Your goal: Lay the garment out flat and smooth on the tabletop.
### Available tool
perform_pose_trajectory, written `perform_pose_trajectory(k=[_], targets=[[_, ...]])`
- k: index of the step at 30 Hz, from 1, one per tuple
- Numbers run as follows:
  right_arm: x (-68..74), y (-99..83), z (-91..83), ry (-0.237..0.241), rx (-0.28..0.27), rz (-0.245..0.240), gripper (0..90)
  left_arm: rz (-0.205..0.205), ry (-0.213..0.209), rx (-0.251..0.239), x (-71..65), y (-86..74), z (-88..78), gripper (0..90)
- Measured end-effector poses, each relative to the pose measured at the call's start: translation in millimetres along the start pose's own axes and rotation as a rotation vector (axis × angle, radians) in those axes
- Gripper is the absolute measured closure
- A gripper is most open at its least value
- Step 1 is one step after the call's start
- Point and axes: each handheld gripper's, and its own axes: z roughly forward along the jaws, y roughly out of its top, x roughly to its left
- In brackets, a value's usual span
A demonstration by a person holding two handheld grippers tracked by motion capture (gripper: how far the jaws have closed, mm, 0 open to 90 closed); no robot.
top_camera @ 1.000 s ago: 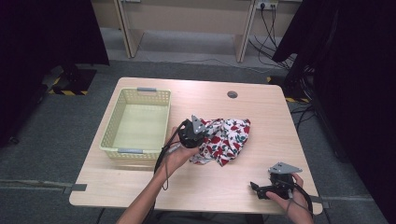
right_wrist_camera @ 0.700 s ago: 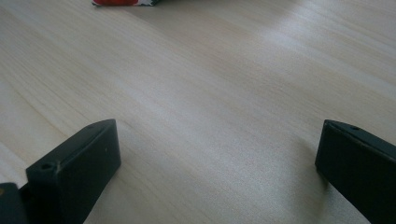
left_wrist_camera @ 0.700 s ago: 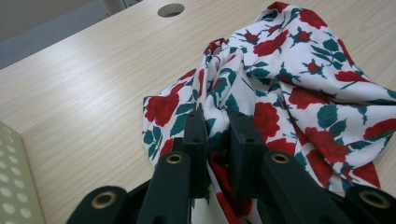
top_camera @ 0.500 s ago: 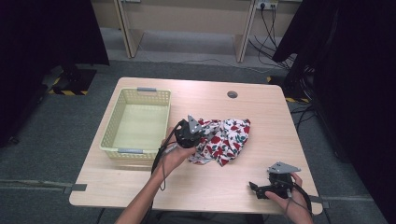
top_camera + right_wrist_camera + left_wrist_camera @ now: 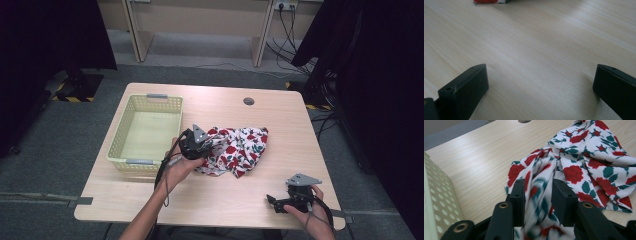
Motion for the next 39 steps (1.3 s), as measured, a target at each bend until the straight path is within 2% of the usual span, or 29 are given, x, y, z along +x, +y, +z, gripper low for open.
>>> perform_pose_trajectory(k=[2,4,7,15,23,24,26,30,35,39], targets=[[0.3,0.8,0.5,0.003,-0.005,0.0,2.9,-0.008,-0.006,-0.007,-2.0,0.0,0.0,60.4],[0.7,2.5,1.2,0.005,-0.019,-0.001,4.2,-0.022,-0.015,-0.012,-3.6,0.0,-0.1,53.9],[2.7,7.1,1.8,0.006,-0.029,-0.013,4.2,-0.03,-0.044,0.001,-7.3,-1.2,1.7,48.4],[7.2,32.0,4.5,0.035,-0.072,-0.031,4.5,-0.022,-0.064,0.009,-16.1,-7.7,0.6,37.2],[10.2,50.9,10.8,0.055,-0.1,-0.033,4.8,-0.046,-0.08,0.008,-18.0,-17.6,0.1,27.9],[12.6,56.5,13.0,0.066,-0.109,-0.035,4.8,-0.054,-0.085,0.008,-18.5,-18.8,0.4,22.7],[15.2,62.6,16.7,0.078,-0.112,-0.037,4.9,-0.063,-0.085,0.002,-20.7,-24.2,0.4,21.4],[19.6,73.0,24.1,0.082,-0.122,-0.032,5.2,-0.051,-0.076,-0.003,-22.7,-31.4,-0.3,18.8],[23.6,81.9,31.7,0.082,-0.126,-0.033,5.8,-0.066,-0.08,-0.022,-23.1,-37.0,-2.8,17.8],[29.6,90.9,44.5,0.087,-0.117,-0.042,10.2,-0.051,-0.085,-0.025,-25.7,-40.9,-3.3,17.9]])
